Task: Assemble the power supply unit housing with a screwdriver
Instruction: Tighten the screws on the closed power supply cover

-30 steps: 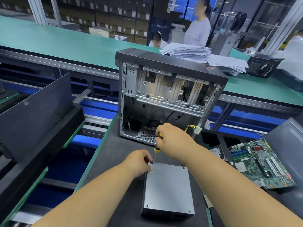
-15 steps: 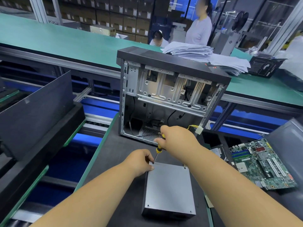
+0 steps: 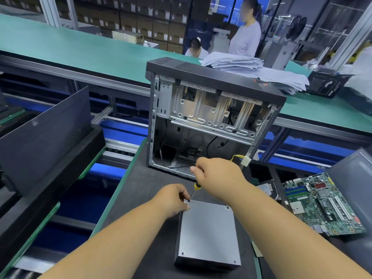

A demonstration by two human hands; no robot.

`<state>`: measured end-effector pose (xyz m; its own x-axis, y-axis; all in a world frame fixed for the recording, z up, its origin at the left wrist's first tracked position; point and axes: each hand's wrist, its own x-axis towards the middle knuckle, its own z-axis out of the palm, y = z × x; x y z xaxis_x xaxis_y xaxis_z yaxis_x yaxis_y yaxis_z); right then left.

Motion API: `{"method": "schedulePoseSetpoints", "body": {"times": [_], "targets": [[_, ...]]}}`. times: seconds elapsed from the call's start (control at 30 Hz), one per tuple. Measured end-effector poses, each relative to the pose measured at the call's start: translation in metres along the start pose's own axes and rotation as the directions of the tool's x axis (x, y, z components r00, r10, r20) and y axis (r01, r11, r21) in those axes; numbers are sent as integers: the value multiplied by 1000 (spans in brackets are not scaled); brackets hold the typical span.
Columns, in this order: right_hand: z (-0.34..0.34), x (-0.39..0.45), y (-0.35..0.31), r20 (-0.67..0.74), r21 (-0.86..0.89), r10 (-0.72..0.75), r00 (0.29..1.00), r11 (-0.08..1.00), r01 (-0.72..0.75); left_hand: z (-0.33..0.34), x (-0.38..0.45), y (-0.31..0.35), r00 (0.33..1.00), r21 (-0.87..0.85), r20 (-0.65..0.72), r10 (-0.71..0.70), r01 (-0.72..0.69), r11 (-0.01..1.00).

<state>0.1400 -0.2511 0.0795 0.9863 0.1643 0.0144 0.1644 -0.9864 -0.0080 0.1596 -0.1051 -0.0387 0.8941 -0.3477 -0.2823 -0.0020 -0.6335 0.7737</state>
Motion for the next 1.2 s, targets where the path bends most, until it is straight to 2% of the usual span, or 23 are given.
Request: {"method": "schedulePoseSetpoints", "body": {"times": [0.07, 0.13, 0.27, 0.37, 0.43, 0.53, 0.93, 1.13, 1.2], "targets": [[-1, -1, 1, 18, 99, -33, 999, 995, 31, 0, 1, 0, 1000, 10, -3, 8, -8, 1000], [-3, 0, 2, 38, 123, -73, 997, 990, 68, 0, 2, -1, 1000, 16, -4, 11, -11, 1000], [-6, 6, 0, 74, -35, -1, 997, 999, 3, 1, 2, -3, 1000, 21, -3, 14, -14, 1000], [-3, 6, -2, 50, -144, 31, 998, 989, -23, 1, 2, -2, 1000, 19, -4, 8, -8, 1000], [0, 4, 0, 36, -77, 14, 999, 997, -12, 1, 2, -2, 1000, 15, -2, 7, -7, 1000], [0, 3, 4, 93, 117, -29, 995, 993, 18, 1, 2, -3, 1000, 27, -9, 11, -11, 1000], [12, 5, -7, 28, 112, 196, 980, 974, -198, 5, -2, -4, 998, 47, -51, 36, -34, 998], [11, -3, -11, 2, 174, 173, 985, 970, -171, 11, -9, -11, 989, 47, -100, 112, -108, 993], [11, -8, -11, -1, 191, 164, 986, 968, -161, 3, -11, -20, 980, 33, -162, 115, -111, 993]]}}
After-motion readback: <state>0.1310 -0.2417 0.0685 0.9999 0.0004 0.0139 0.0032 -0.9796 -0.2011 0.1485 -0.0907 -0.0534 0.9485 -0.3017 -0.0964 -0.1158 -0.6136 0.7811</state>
